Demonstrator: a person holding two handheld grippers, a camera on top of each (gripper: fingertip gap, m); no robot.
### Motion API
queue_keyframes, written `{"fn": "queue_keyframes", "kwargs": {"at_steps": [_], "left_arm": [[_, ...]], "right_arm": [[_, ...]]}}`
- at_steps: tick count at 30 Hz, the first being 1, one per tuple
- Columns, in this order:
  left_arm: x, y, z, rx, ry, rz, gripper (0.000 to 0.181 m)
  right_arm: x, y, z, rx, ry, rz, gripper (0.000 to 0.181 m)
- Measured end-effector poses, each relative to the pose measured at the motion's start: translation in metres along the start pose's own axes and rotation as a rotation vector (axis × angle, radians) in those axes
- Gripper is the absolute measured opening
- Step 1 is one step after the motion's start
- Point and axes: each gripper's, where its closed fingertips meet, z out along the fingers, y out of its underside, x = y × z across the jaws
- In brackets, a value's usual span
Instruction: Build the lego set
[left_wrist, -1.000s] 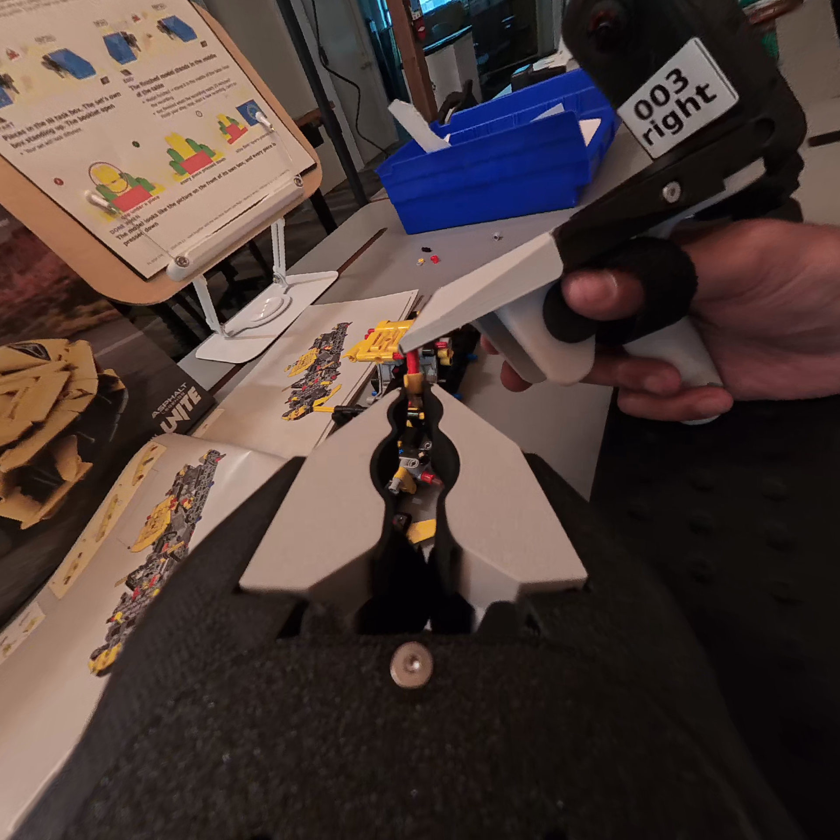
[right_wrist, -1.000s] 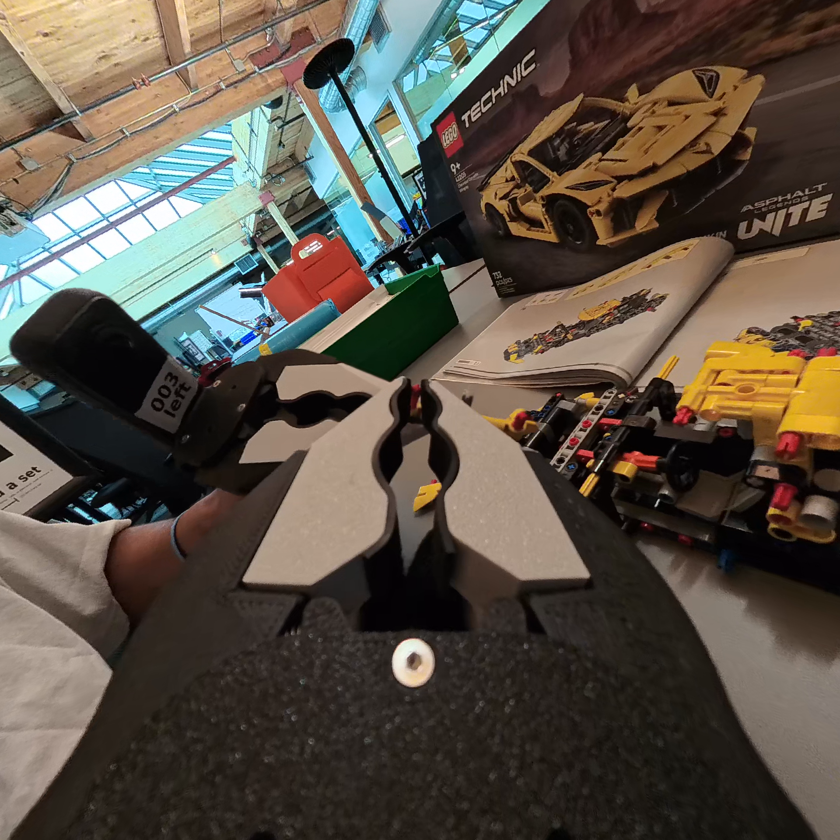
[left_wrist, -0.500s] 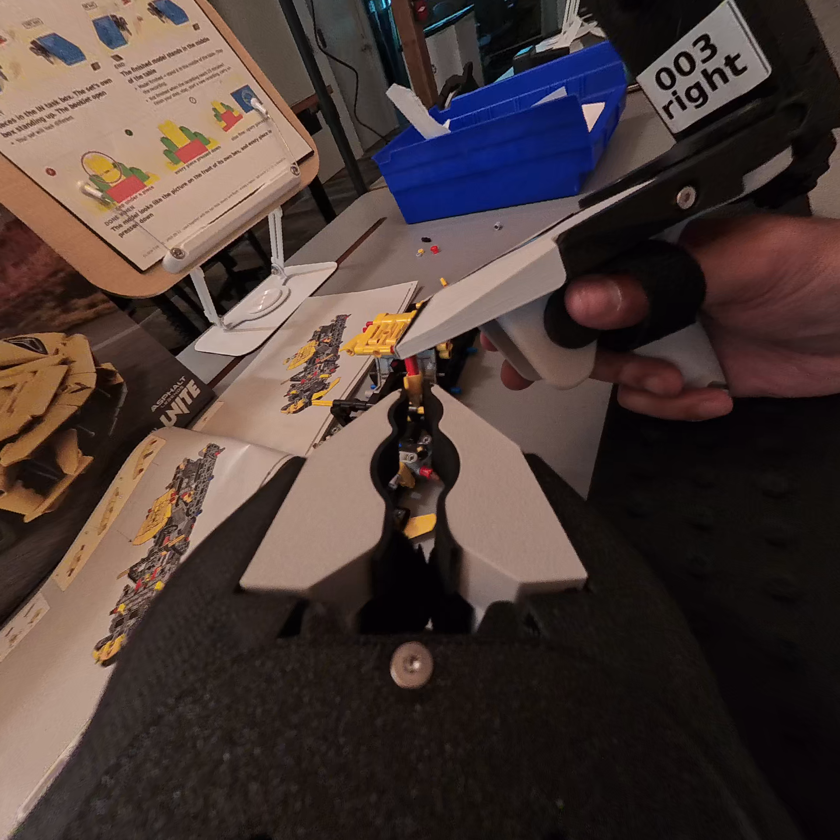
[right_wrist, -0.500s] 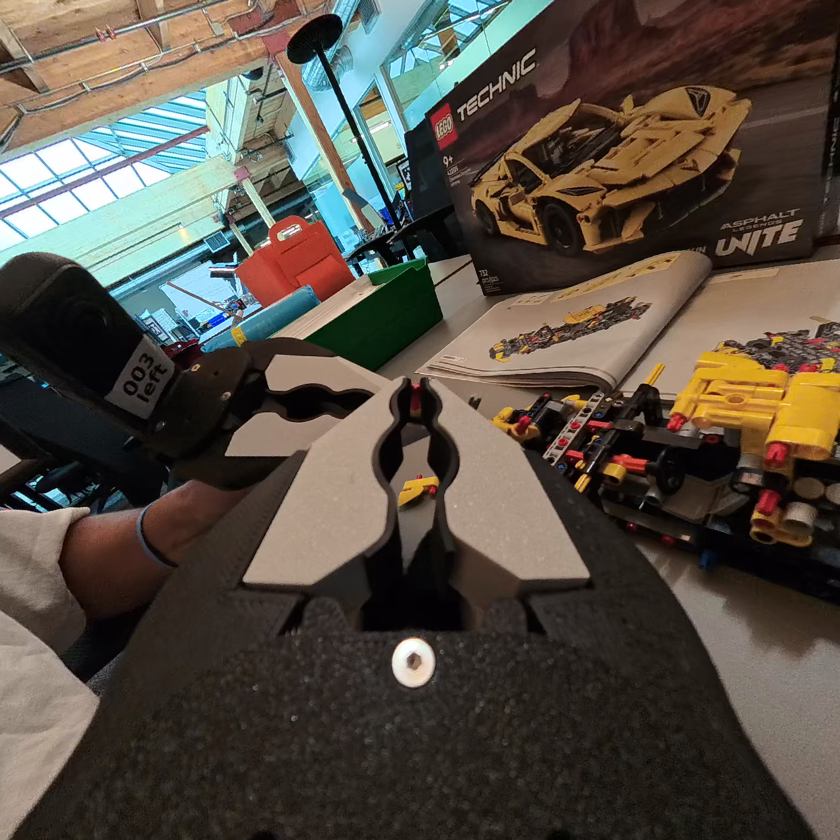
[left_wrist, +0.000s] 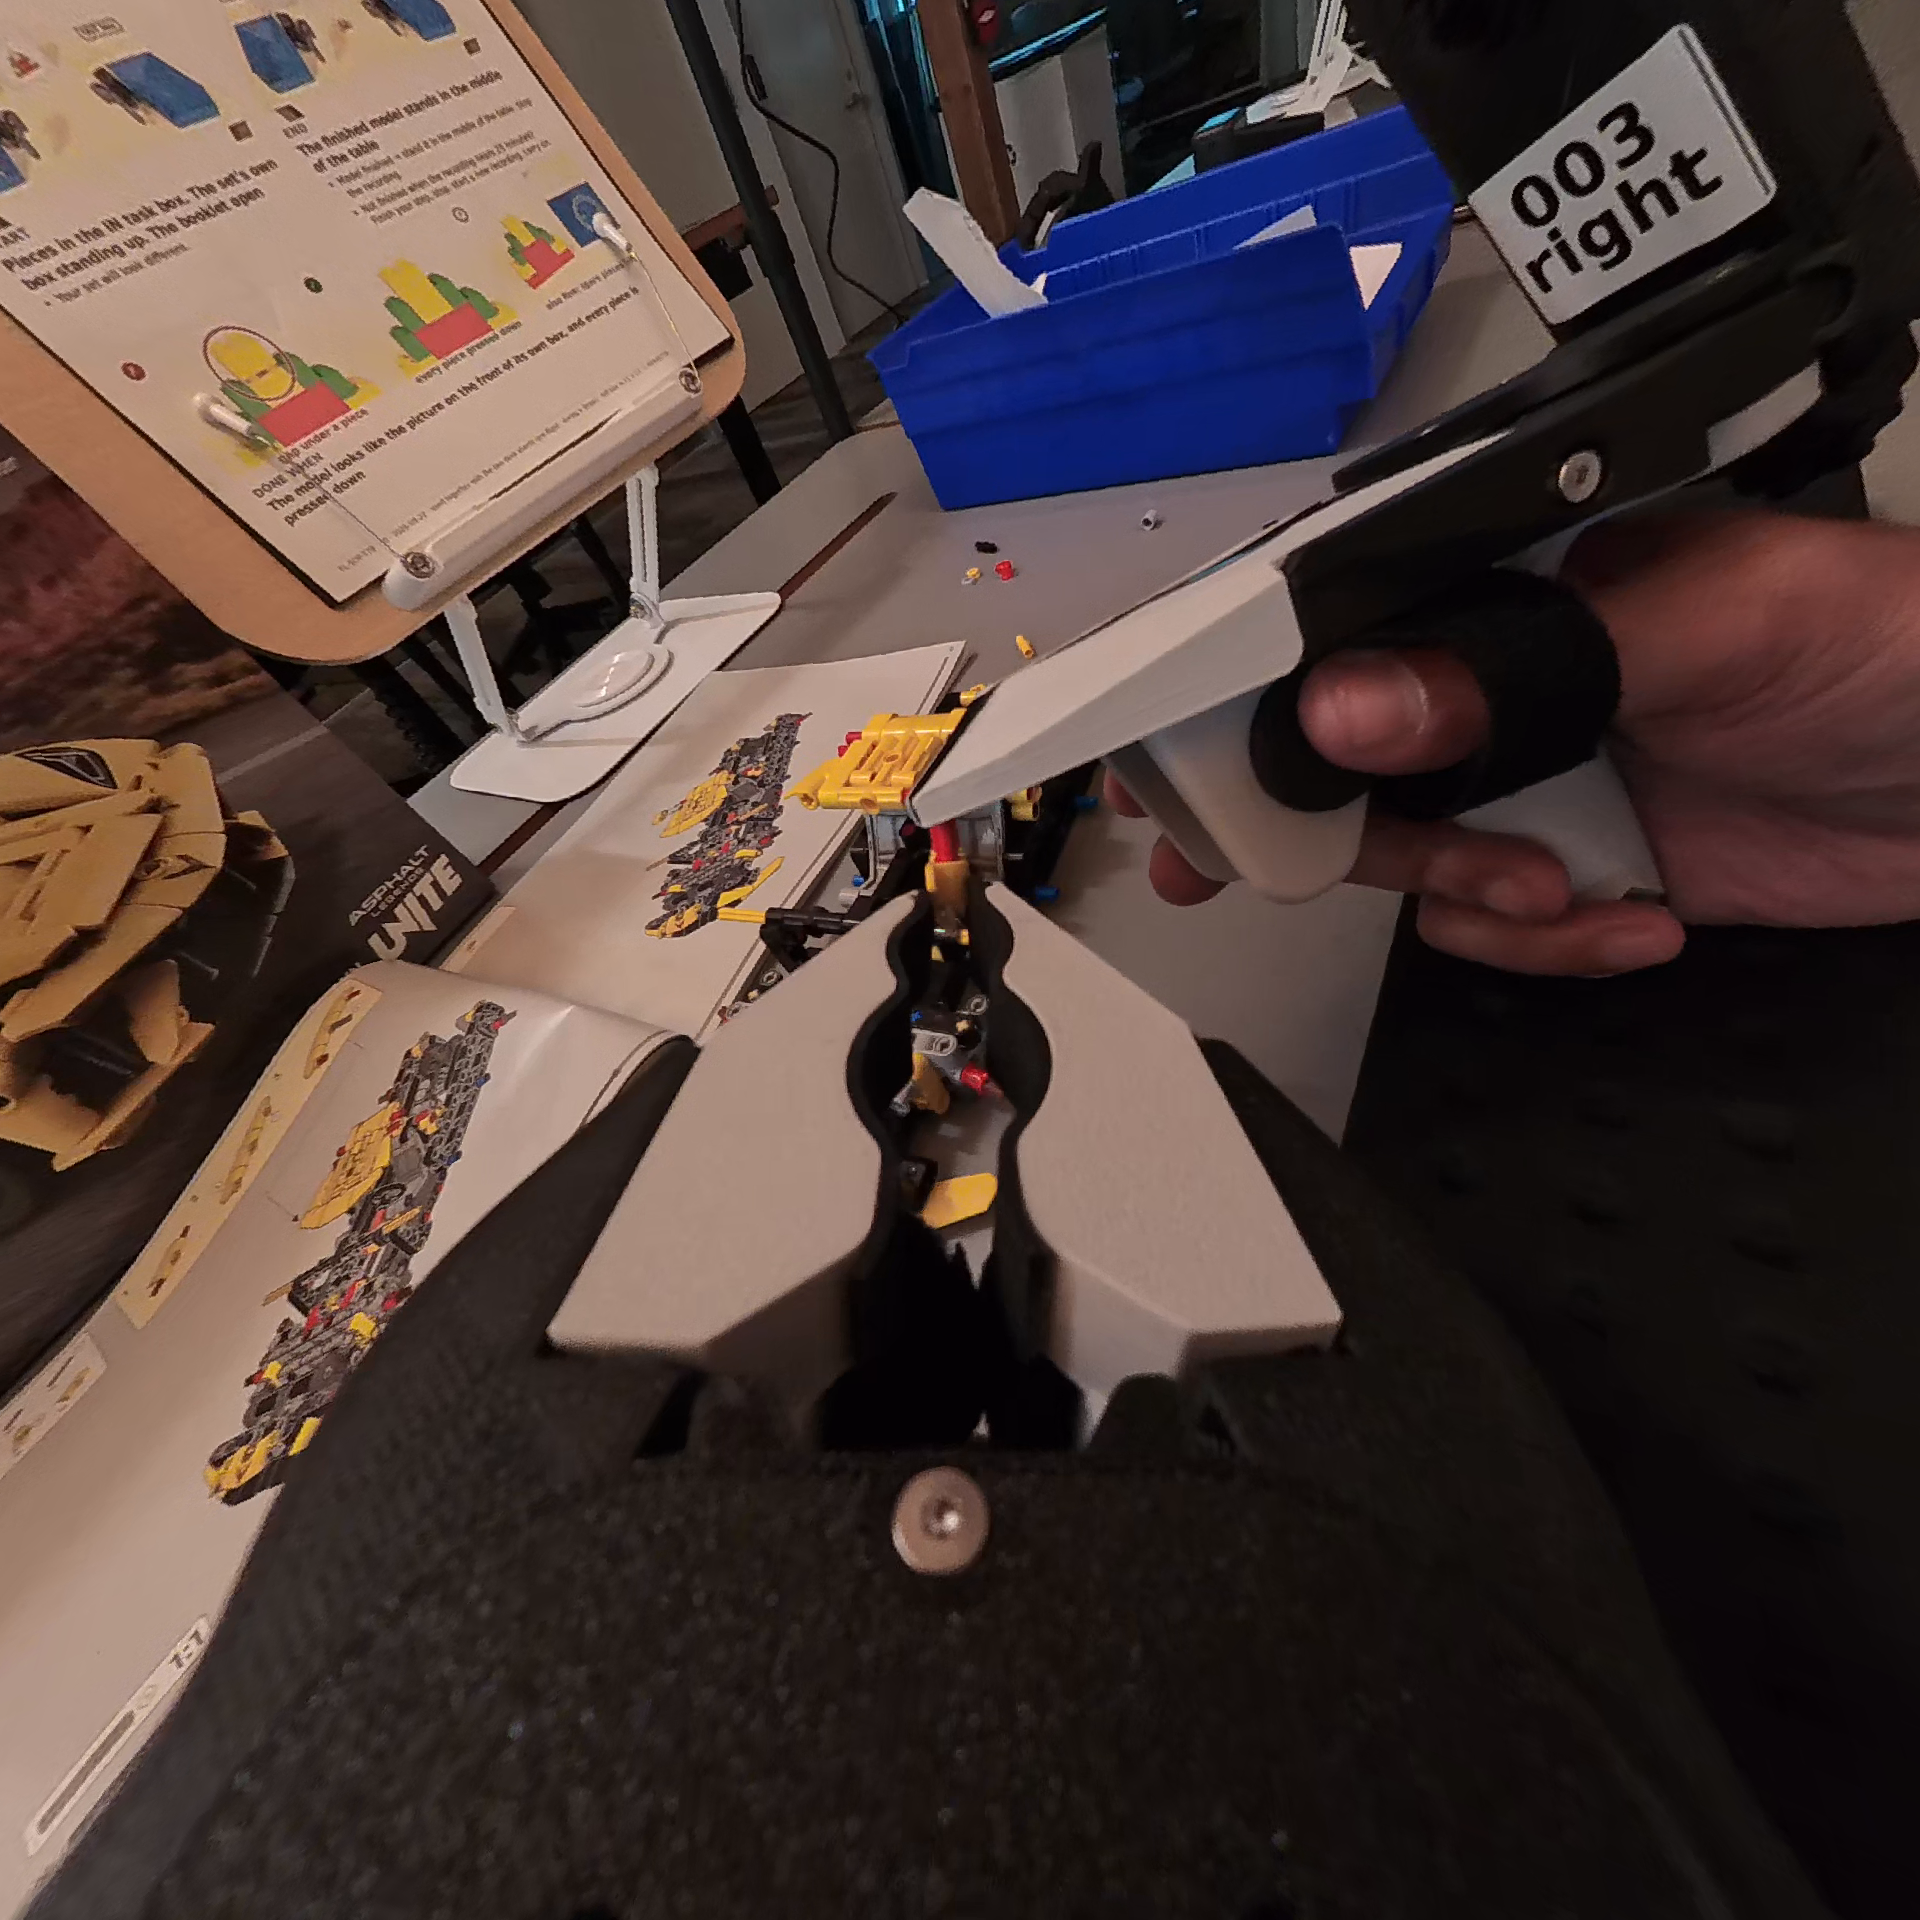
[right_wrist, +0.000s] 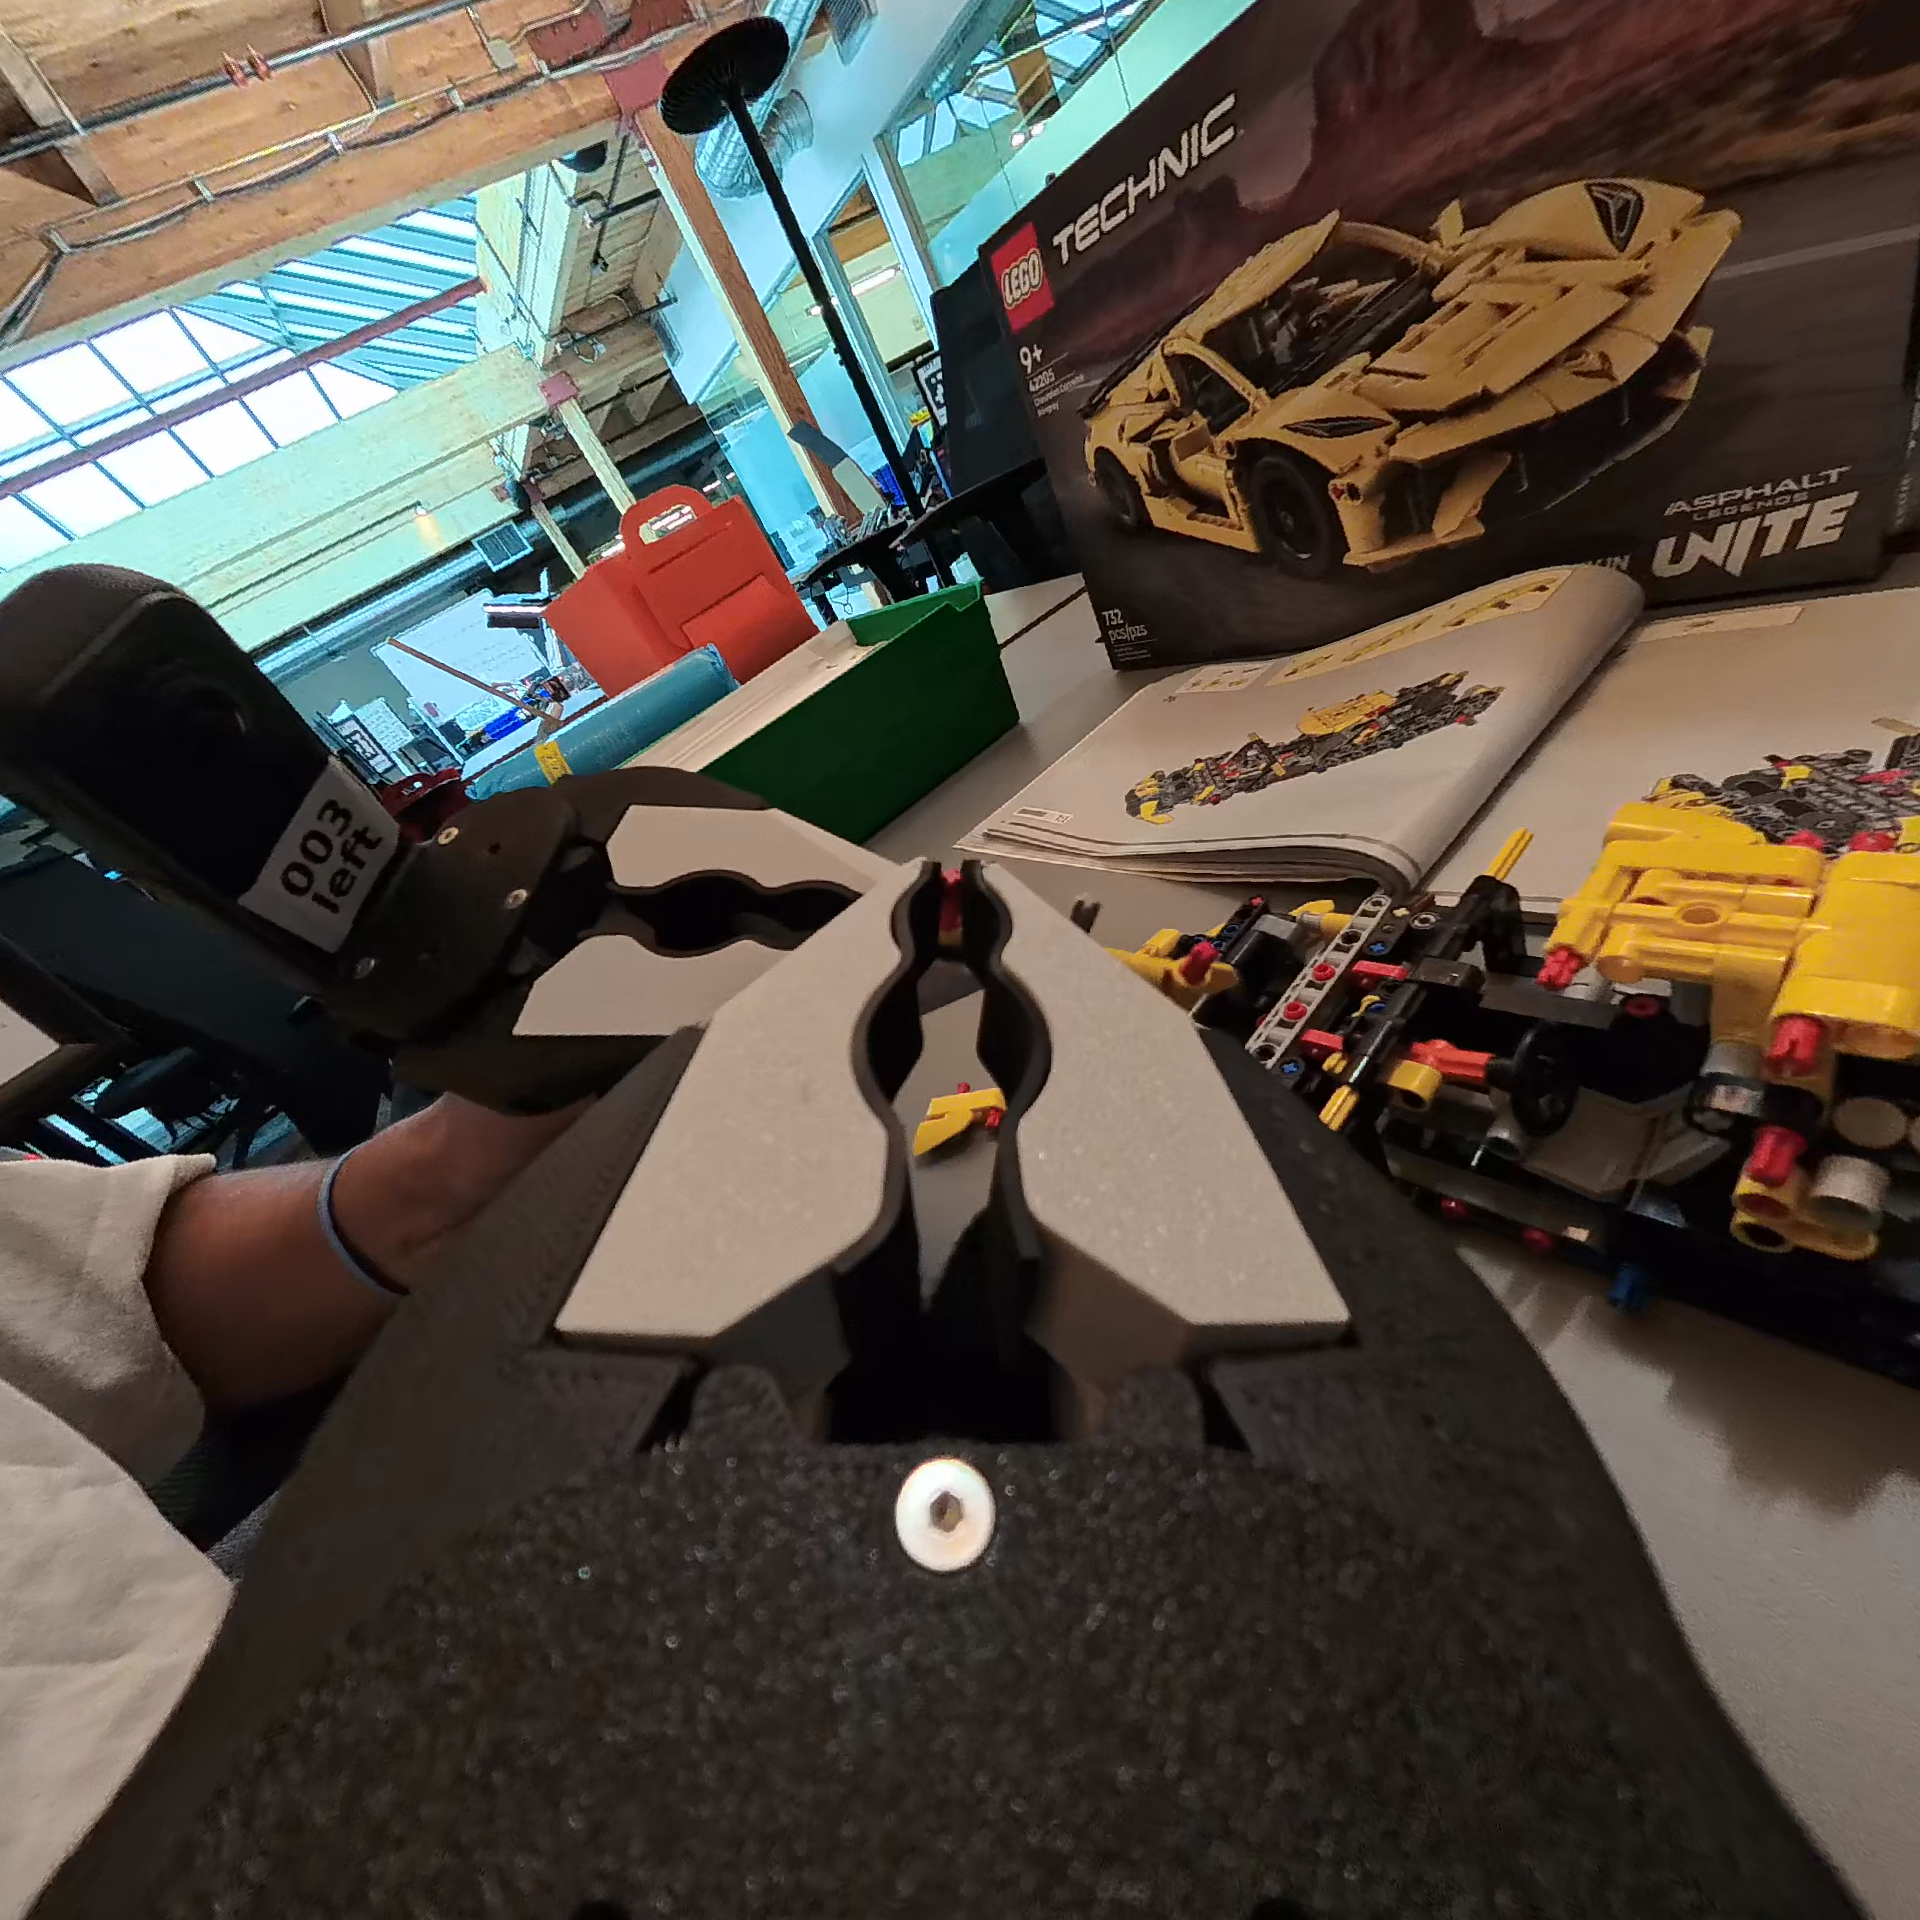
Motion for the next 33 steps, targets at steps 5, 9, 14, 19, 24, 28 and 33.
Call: {"fn": "queue_keyframes", "kwargs": {"at_steps": [5,9,14,19,24,28,33], "left_arm": [[0.000,0.000,0.000,0.001,-0.002,0.006,0.005],[0.000,-0.002,-0.001,0.022,0.017,-0.027,0.005],[0.001,-0.012,-0.002,0.121,0.195,-0.347,0.006],[0.002,-0.012,-0.006,0.162,0.359,-0.634,0.006],[0.001,-0.016,-0.008,0.203,0.446,-0.786,0.006],[0.003,-0.013,-0.009,0.193,0.488,-0.838,0.006],[0.006,-0.013,-0.009,0.183,0.526,-0.875,0.007]], "right_arm": [[0.000,0.000,0.000,0.001,-0.002,0.002,0.003],[-0.001,-0.002,0.001,0.005,0.001,-0.014,0.003],[-0.012,-0.020,-0.006,-0.037,-0.038,-0.402,0.009],[-0.010,-0.024,-0.012,-0.203,0.101,-0.922,0.023],[-0.004,0.001,-0.005,-0.470,0.021,-1.025,0.035],[-0.004,0.002,-0.002,-0.482,0.008,-1.117,0.030],[-0.001,0.010,0.000,-0.516,0.005,-1.182,0.031]]}}
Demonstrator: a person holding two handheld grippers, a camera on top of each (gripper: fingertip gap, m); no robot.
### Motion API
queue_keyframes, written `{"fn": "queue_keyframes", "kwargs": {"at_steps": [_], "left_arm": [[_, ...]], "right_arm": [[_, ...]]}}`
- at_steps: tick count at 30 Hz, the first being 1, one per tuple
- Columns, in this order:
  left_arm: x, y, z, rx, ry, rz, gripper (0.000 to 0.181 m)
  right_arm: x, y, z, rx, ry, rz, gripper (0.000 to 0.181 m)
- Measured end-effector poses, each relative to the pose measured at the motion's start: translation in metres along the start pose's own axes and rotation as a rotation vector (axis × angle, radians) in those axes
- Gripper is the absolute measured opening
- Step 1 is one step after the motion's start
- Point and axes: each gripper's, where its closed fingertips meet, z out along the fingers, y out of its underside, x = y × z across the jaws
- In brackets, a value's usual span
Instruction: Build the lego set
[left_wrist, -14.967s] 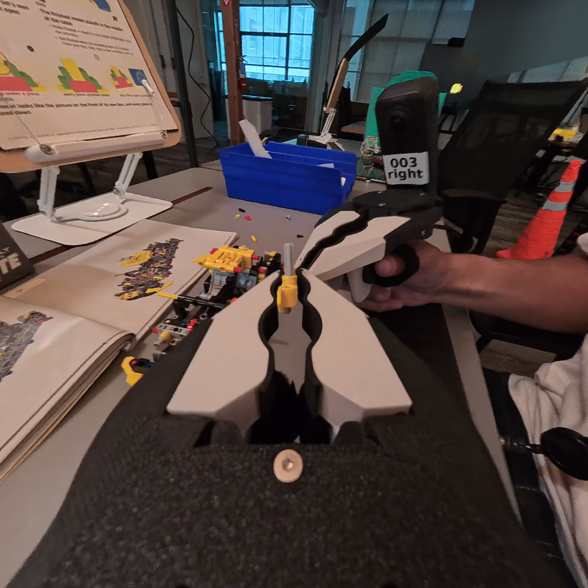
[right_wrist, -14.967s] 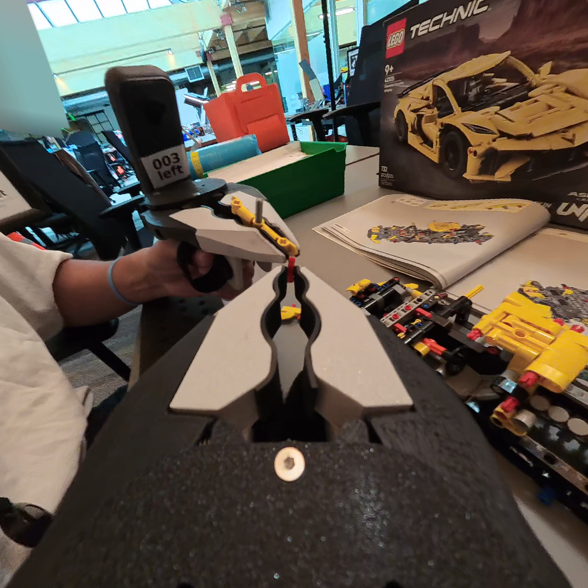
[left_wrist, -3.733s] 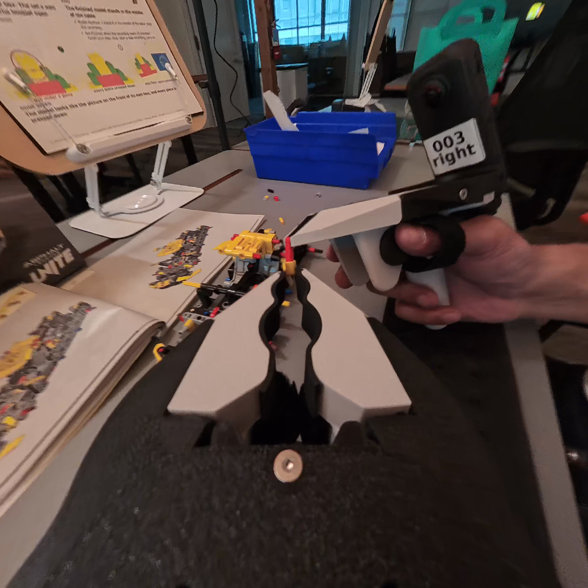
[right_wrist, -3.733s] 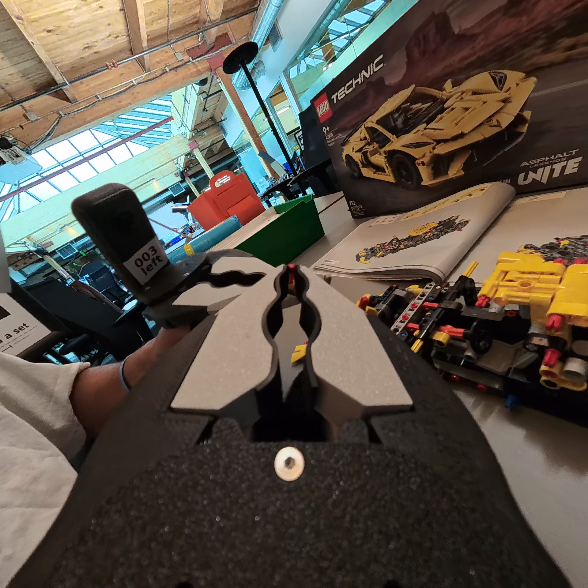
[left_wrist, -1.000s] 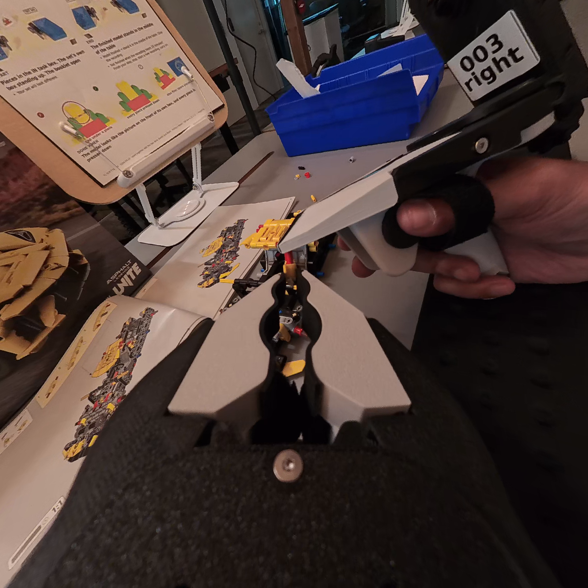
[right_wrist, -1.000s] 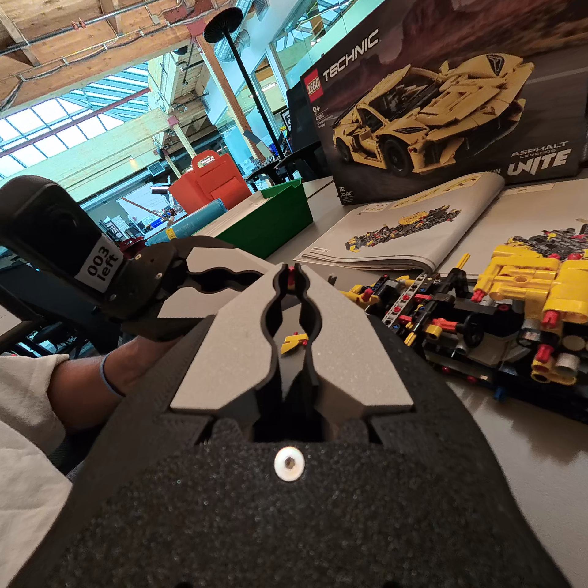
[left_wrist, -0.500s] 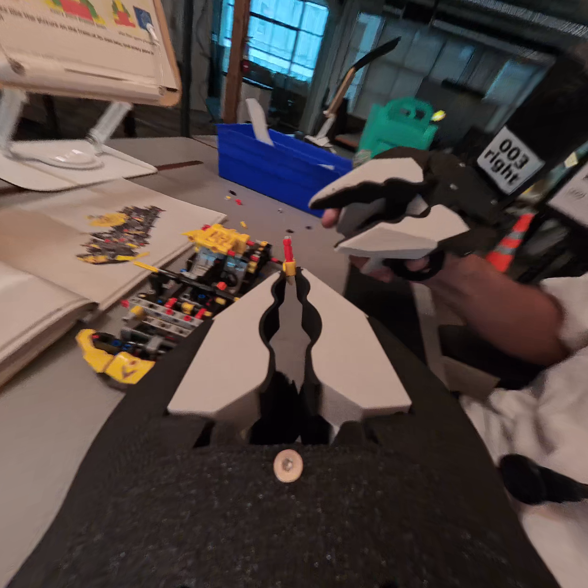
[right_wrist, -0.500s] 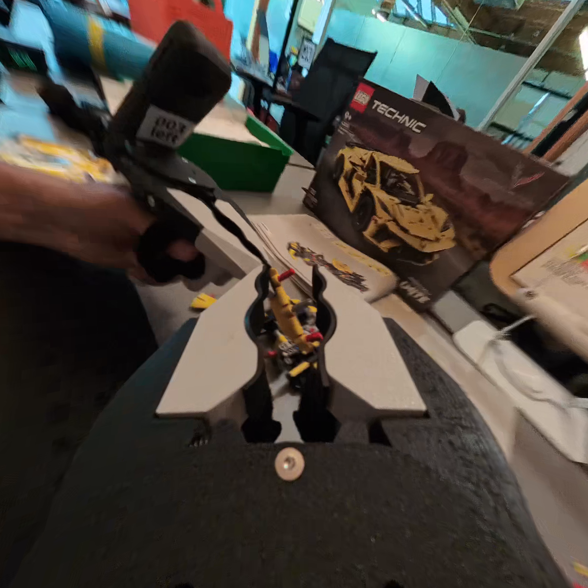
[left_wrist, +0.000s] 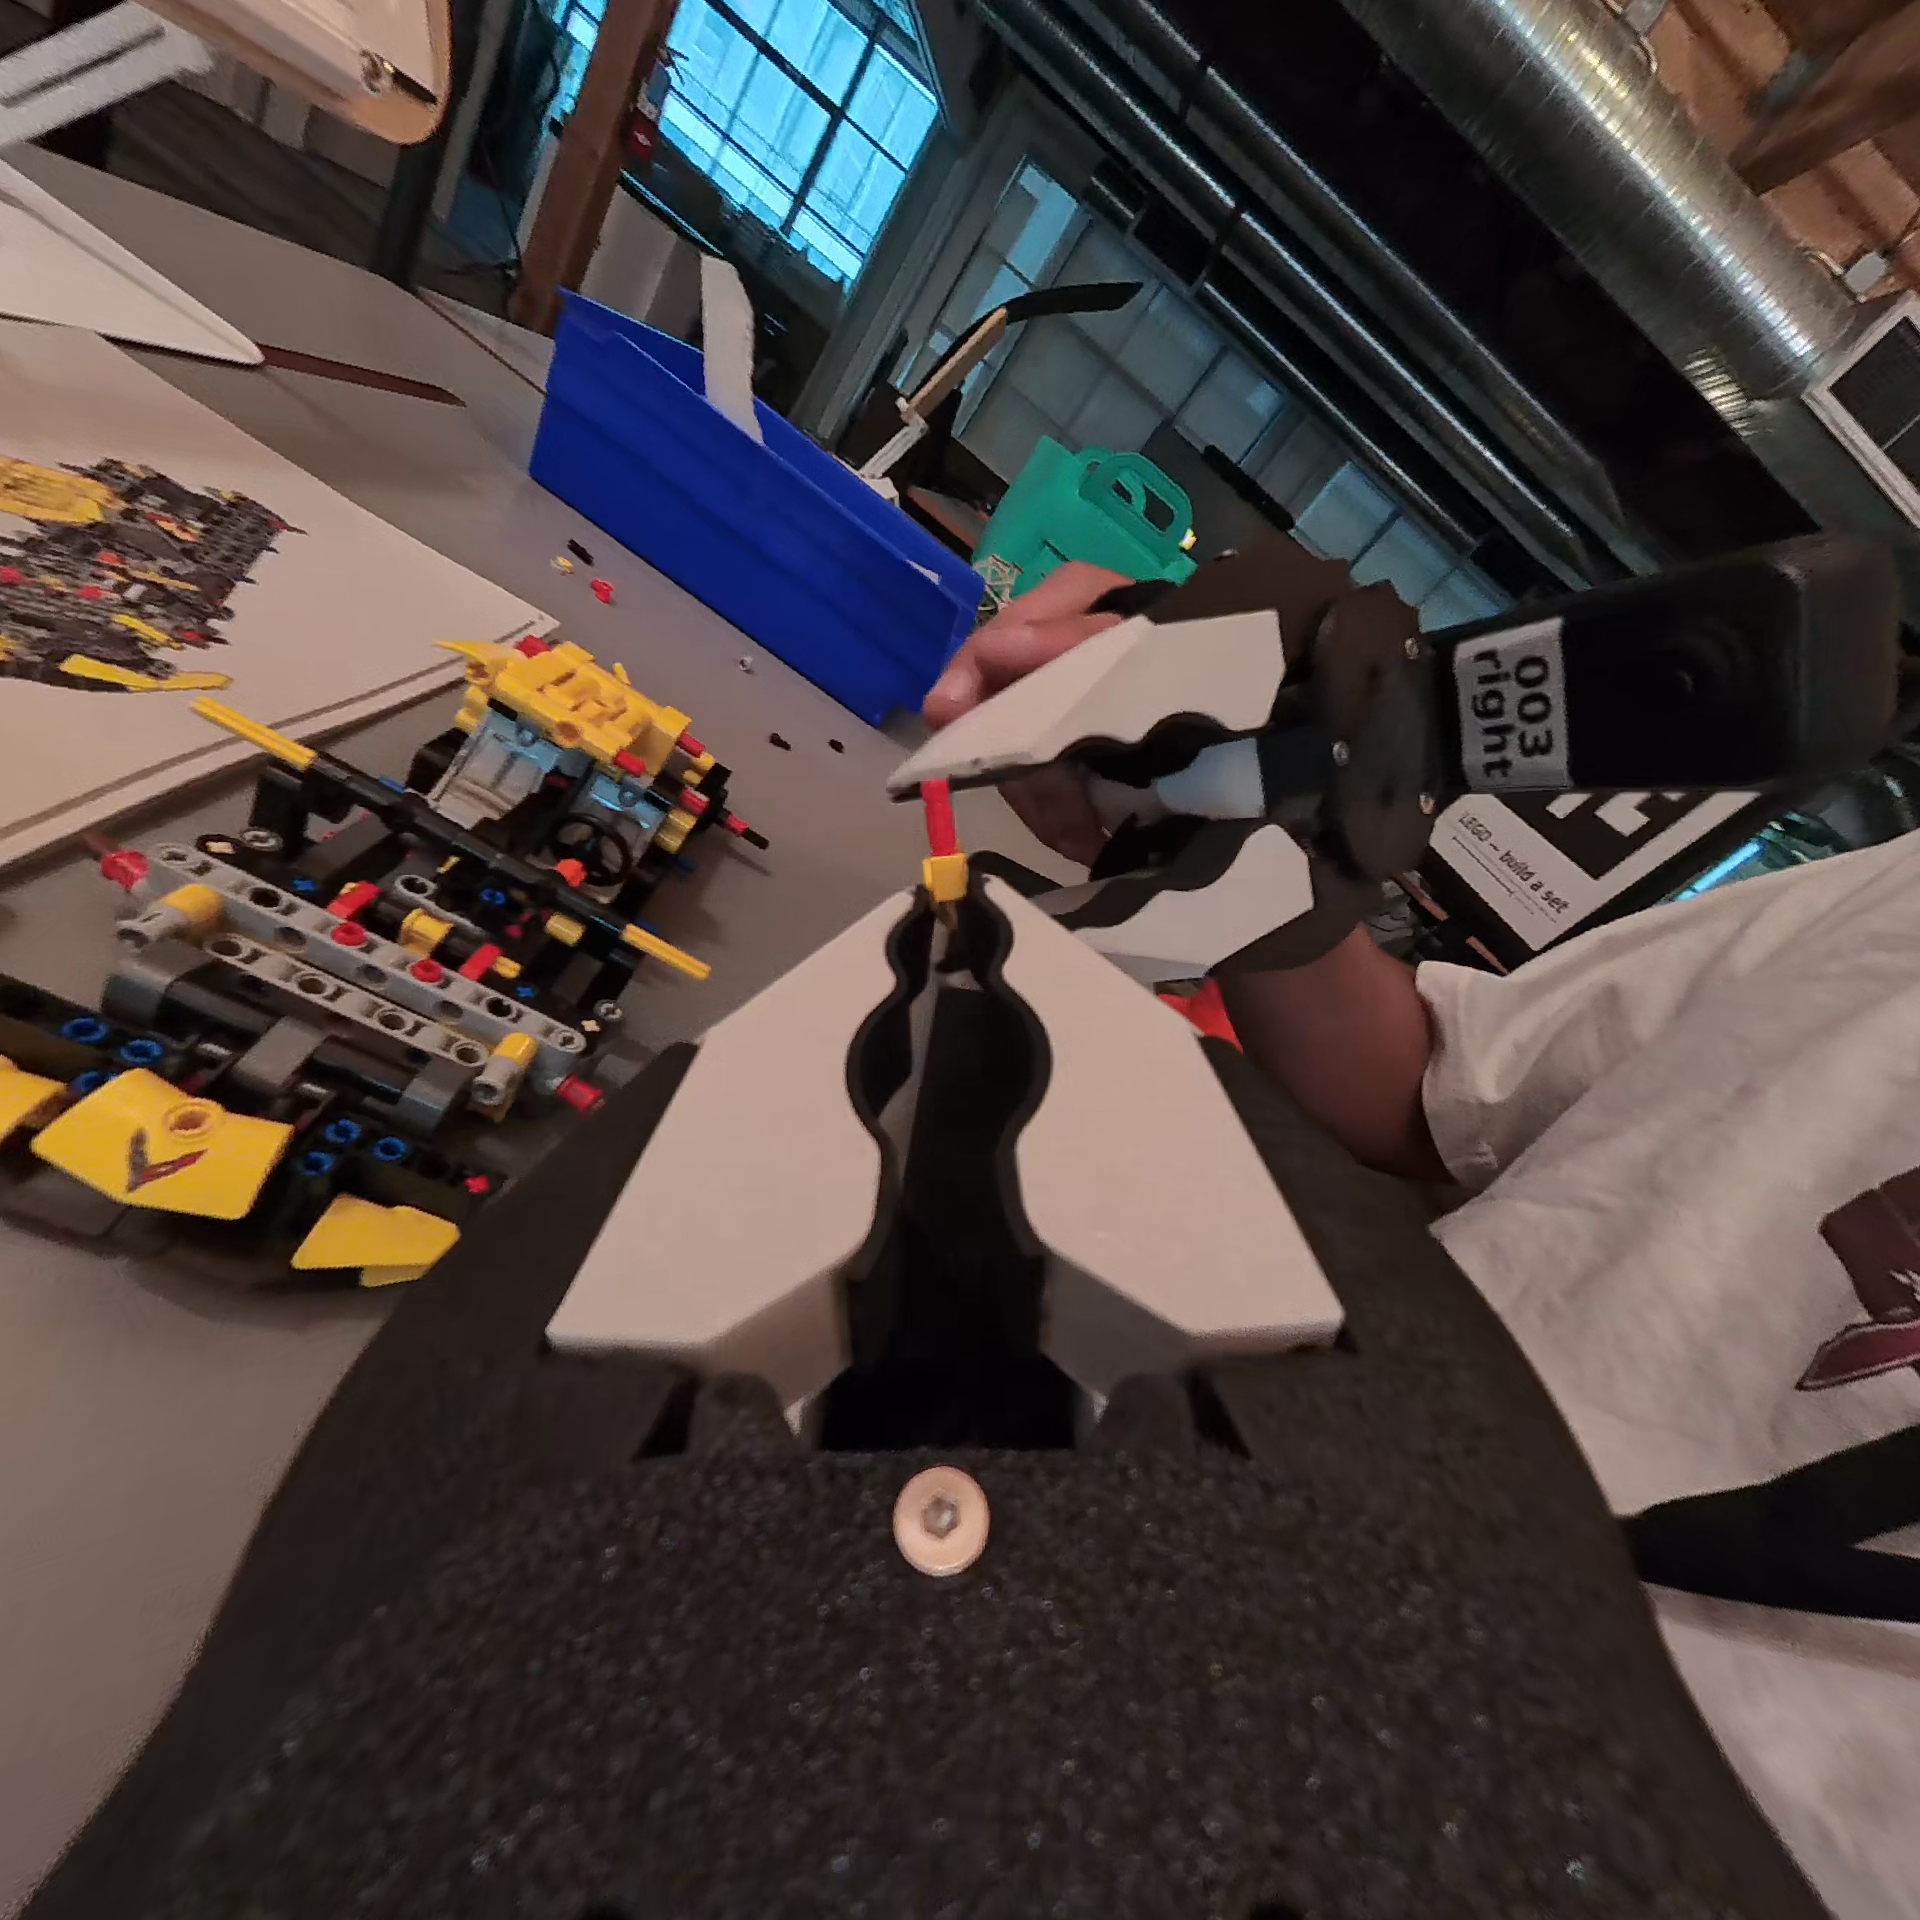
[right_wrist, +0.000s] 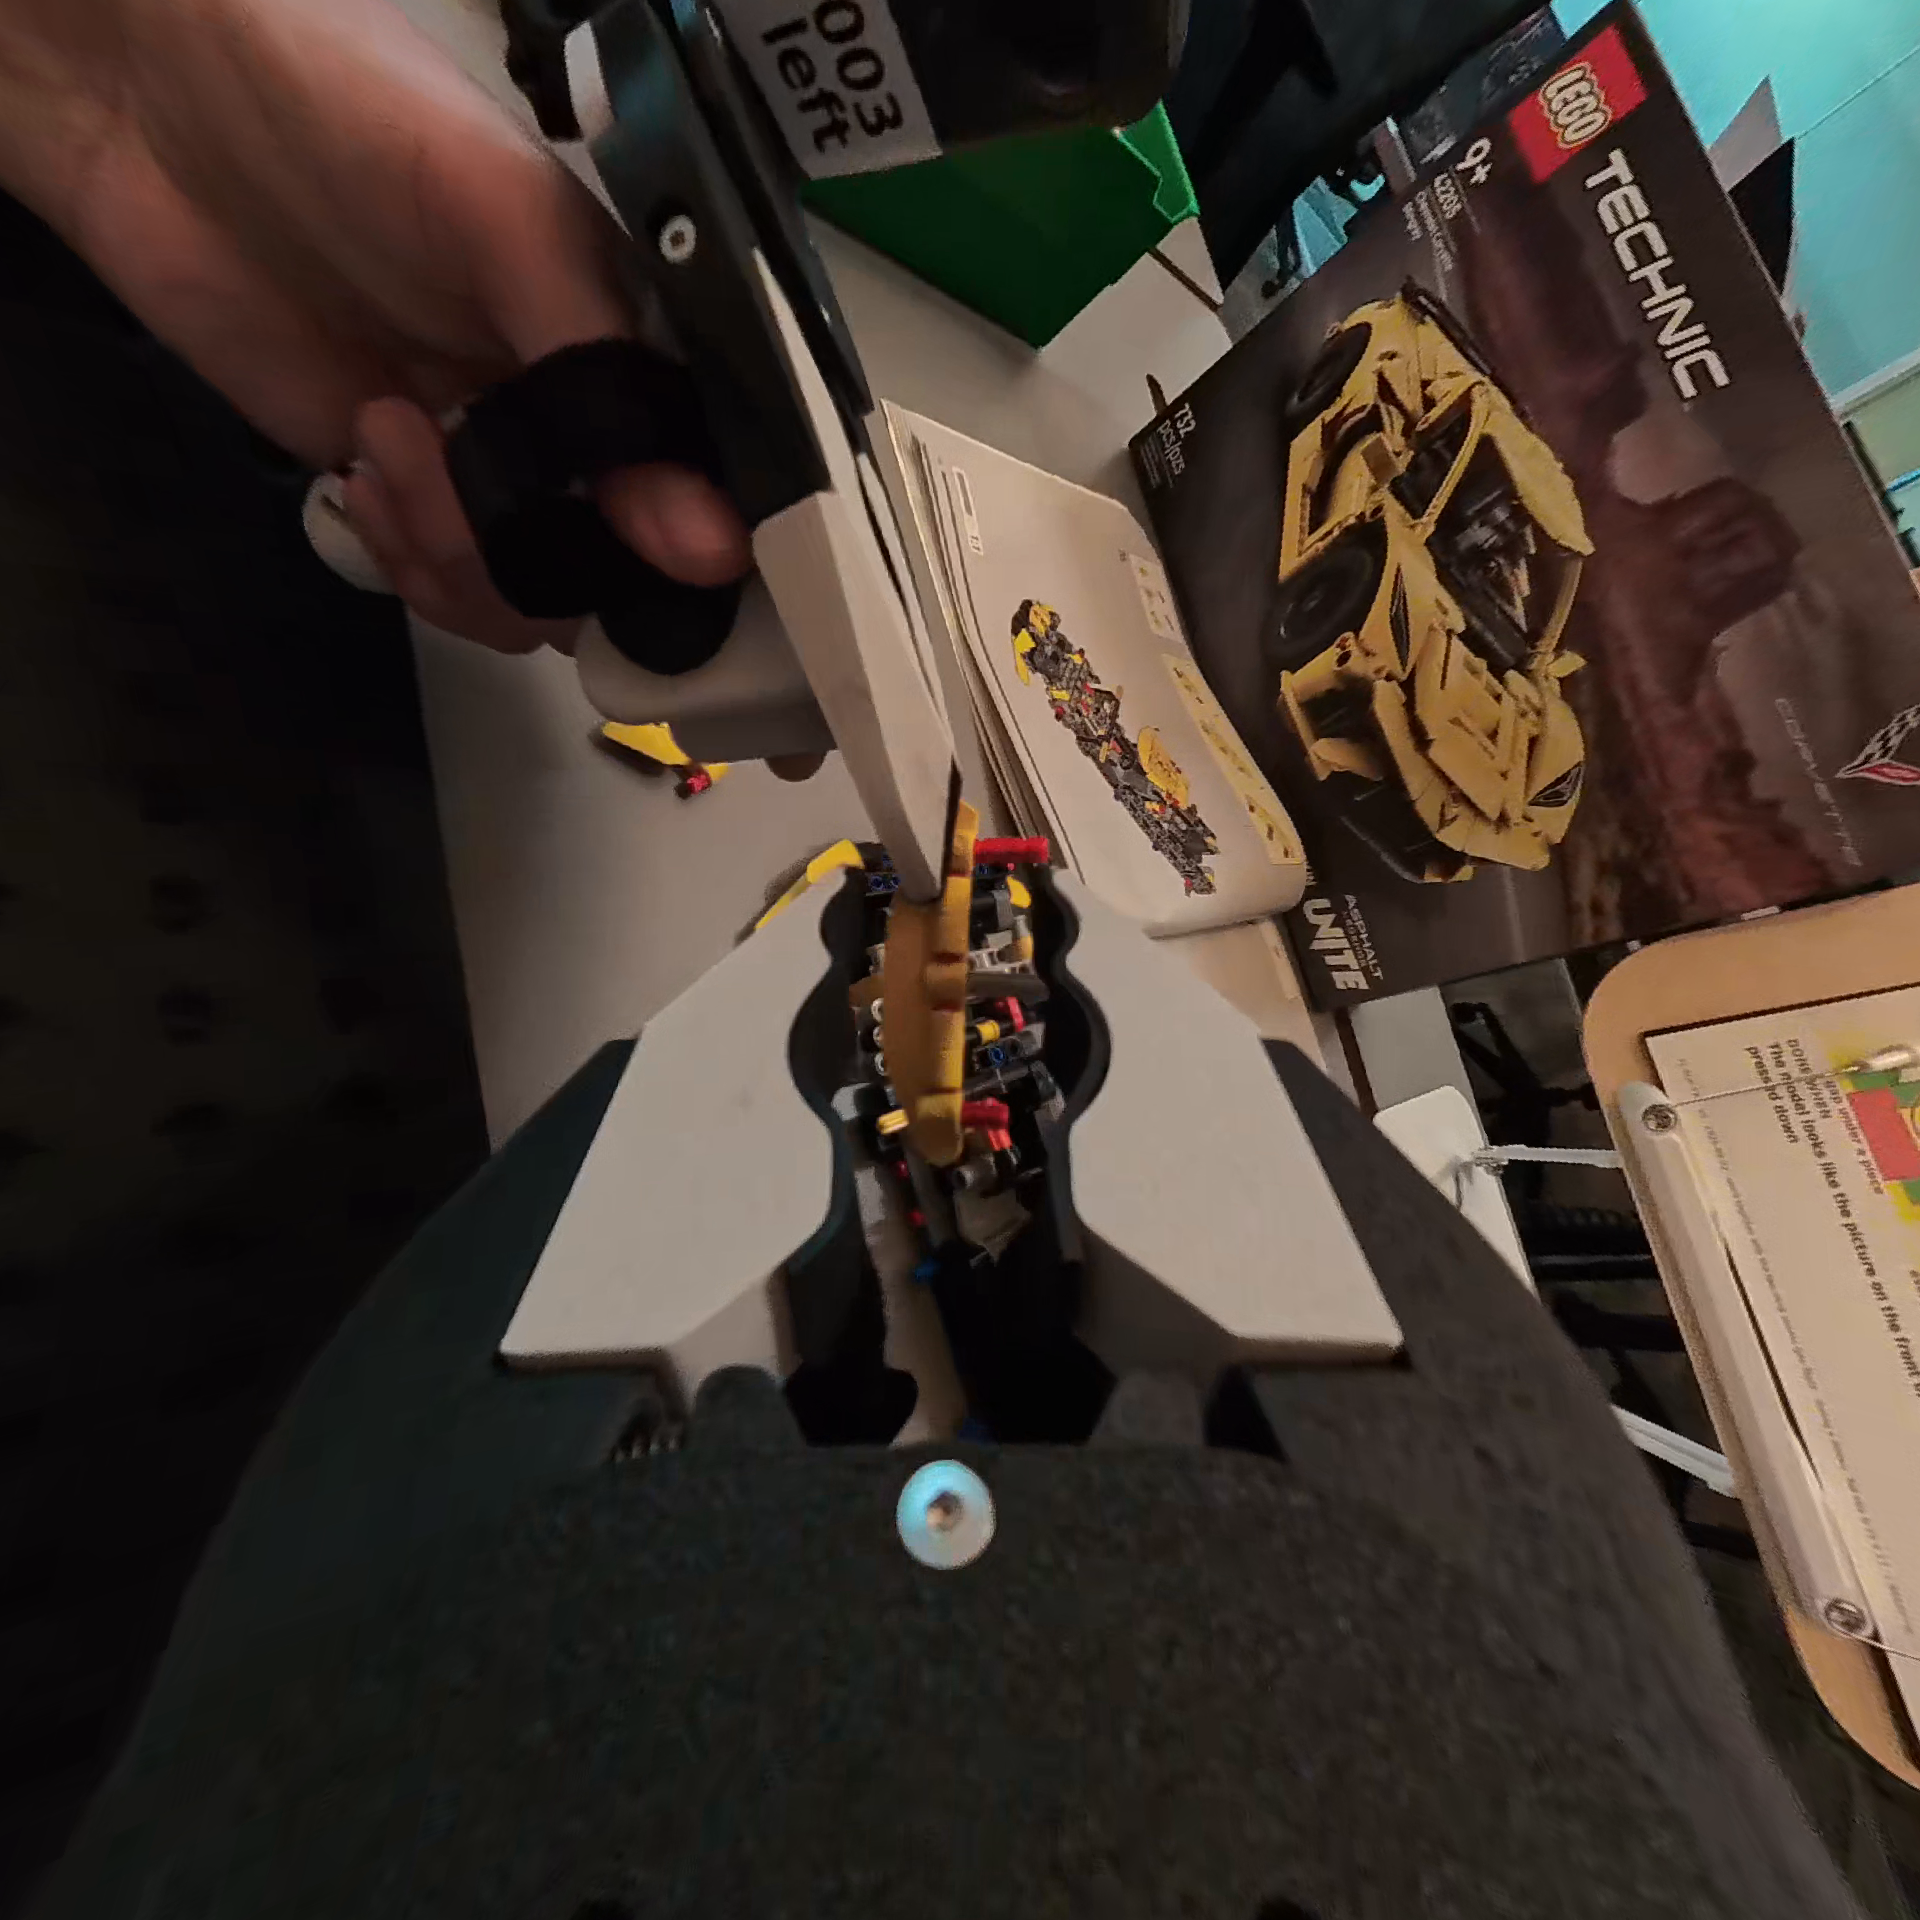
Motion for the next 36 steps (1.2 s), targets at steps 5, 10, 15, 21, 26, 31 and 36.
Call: {"fn": "queue_keyframes", "kwargs": {"at_steps": [5,10,15,21,26,31,36], "left_arm": [[0.000,0.005,0.002,-0.027,0.002,-0.012,0.006],[0.000,0.006,0.002,-0.033,0.012,-0.027,0.006],[-0.001,0.005,0.001,-0.024,0.002,-0.020,0.006],[-0.002,0.006,0.001,-0.034,-0.011,-0.004,0.006],[-0.002,0.006,0.001,-0.040,-0.013,-0.001,0.006],[0.004,0.000,0.000,0.002,0.030,-0.019,0.006],[0.000,-0.003,-0.006,-0.003,-0.028,0.064,0.006]], "right_arm": [[0.003,0.000,0.000,0.001,0.057,-0.062,0.036],[-0.001,0.000,0.002,0.013,0.045,-0.066,0.028],[0.000,-0.001,0.003,0.018,0.068,-0.058,0.028],[-0.003,0.000,0.004,0.011,0.083,-0.077,0.021],[-0.003,0.001,0.004,0.014,0.082,-0.052,0.021],[-0.001,-0.006,-0.001,0.092,0.032,0.133,0.024],[0.022,-0.018,-0.031,0.316,-0.023,0.488,0.039]]}}
